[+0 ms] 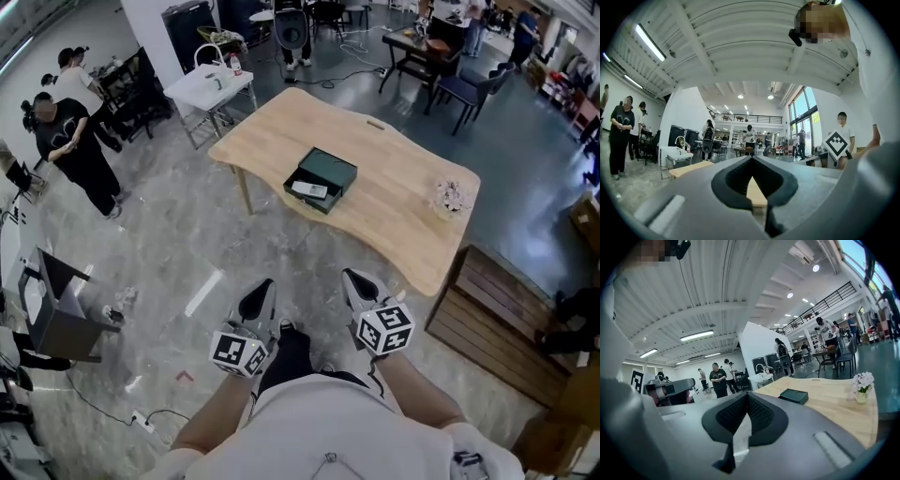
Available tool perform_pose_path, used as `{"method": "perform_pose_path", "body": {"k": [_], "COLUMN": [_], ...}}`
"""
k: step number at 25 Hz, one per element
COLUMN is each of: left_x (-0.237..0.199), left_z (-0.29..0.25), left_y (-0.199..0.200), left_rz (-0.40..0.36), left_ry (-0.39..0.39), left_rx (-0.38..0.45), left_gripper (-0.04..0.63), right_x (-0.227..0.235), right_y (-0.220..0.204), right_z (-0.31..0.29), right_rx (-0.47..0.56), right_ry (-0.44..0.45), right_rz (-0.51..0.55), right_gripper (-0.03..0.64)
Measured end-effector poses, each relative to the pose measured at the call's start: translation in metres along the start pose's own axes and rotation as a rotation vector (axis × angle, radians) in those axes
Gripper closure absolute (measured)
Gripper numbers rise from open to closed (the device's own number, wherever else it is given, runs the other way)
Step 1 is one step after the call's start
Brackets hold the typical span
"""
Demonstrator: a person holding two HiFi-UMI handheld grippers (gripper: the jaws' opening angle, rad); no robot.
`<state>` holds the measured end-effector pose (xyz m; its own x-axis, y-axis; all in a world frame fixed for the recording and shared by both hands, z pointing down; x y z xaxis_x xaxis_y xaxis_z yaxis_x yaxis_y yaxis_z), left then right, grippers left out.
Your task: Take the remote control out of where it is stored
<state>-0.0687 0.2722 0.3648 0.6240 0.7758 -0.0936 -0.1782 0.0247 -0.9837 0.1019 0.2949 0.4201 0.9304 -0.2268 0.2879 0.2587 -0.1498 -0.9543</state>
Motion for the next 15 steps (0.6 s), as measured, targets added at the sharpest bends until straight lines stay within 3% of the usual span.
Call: {"method": "perform_pose_path", "body": {"k": [6, 15], "left_x": [-0.032, -0.117], "left_z": [-0.038, -0.126], "left_y": [-0.011, -0.009], "left_rz": [0.019, 0.032], "left_ry": [-0.006, -0.038], "left_rx": [0.004, 0.025], "left_gripper": [0.595, 0.595], "right_x": [0.023, 0.06], "right_y": [0.0, 0.022], "right_z": [-0.042, -0.132], "right_rx": [-0.018, -0.024], "right_ry": [-0.011, -0.073], "right_rz": [0.003, 0.012], "right_gripper": [0.589, 0.589]}}
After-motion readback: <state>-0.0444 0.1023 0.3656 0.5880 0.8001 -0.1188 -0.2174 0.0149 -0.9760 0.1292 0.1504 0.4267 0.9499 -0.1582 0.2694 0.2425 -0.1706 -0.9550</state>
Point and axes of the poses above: the fingertips, and each gripper's own axes: z backward along the fingers, x to its right, y out of its top, the point moved 1 cm from there along z, backward along the fingers, and after that the axes turned 8 degrees about x, right-handed, at the moved point
